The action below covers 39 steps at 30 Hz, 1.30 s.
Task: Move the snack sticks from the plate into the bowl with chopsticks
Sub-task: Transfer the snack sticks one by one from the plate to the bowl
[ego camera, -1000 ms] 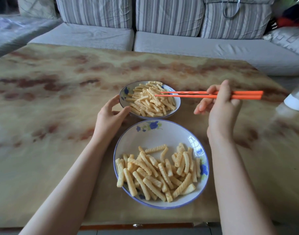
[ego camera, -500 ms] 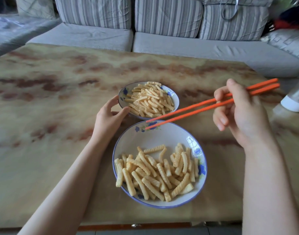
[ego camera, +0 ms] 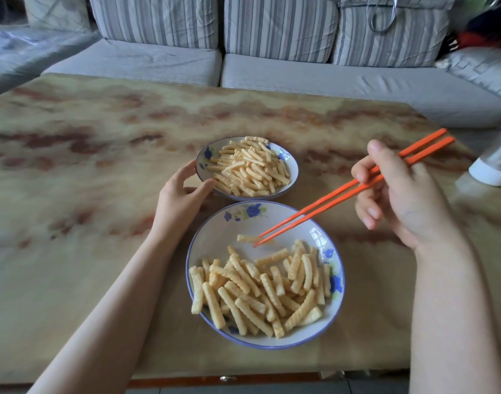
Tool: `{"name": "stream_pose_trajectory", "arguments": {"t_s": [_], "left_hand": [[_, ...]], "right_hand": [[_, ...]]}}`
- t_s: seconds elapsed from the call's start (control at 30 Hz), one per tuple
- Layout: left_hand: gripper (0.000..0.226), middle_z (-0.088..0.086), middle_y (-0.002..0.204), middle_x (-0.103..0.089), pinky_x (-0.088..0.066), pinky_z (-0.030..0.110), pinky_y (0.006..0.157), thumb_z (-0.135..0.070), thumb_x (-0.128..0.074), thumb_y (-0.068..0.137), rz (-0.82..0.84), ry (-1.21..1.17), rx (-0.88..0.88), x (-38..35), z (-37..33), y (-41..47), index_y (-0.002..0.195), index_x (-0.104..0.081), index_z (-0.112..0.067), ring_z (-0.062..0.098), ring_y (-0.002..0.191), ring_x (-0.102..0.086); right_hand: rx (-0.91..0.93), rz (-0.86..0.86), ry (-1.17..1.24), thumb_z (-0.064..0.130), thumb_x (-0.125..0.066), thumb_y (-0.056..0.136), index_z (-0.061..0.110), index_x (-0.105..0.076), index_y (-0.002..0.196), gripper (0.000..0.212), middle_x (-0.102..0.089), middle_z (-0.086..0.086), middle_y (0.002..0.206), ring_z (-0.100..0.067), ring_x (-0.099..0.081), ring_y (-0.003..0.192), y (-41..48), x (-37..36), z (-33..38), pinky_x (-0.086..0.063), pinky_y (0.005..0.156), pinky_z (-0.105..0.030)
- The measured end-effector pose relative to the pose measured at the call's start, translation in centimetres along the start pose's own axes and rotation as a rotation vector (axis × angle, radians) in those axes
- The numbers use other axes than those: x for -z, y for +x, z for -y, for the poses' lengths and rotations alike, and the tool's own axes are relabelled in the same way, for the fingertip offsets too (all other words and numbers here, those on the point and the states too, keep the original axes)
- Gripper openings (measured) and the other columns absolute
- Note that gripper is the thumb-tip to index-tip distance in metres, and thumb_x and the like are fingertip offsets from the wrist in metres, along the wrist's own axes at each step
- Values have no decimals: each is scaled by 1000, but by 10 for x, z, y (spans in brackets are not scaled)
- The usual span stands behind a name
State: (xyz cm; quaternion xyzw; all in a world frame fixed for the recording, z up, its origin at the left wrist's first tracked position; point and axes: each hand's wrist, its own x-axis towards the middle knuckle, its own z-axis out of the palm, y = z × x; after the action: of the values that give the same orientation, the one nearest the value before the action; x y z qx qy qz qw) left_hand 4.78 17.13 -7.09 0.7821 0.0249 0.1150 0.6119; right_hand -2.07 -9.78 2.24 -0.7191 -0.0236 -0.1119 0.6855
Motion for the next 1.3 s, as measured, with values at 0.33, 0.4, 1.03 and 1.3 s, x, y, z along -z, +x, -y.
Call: {"name": "stream_pose_trajectory", "arguments": {"t_s": [0.33, 0.4, 1.03, 1.3], "left_hand": [[48, -1, 118, -71, -59, 34, 82, -25, -68, 89, 10, 18, 38, 1, 2, 0, 135, -57, -28, 16, 82, -73], [48, -1, 118, -70, -59, 36, 84, -26, -68, 89, 11, 23, 38, 1, 2, 1, 135, -57, -29, 15, 82, -73], [50, -8, 126, -66, -59, 34, 84, -25, -67, 89, 16, 36, 23, 1, -1, -1, 137, -55, -27, 14, 86, -72], [47, -7, 111, -72, -56, 27, 82, -24, -67, 89, 5, 36, 29, 1, -1, -1, 135, -57, -28, 9, 81, -72]], "right_hand": [[118, -327, 251, 23, -35, 104, 12, -46, 64, 43, -50, 6, 45, -12, -39, 28, 12, -29, -3, -28, 41, -29], [119, -361, 223, 25, -34, 104, 12, -46, 63, 45, -48, 4, 40, -13, -42, 28, 14, -39, -7, -27, 43, -33], [156, -214, 72, 29, -34, 105, 14, -51, 65, 46, -48, -2, 35, -17, -47, 30, 21, -61, -20, -25, 37, -24], [98, 17, -17, 31, -37, 103, 18, -53, 59, 48, -42, -4, 39, -20, -40, 27, -3, -25, 13, -22, 37, -27]]}}
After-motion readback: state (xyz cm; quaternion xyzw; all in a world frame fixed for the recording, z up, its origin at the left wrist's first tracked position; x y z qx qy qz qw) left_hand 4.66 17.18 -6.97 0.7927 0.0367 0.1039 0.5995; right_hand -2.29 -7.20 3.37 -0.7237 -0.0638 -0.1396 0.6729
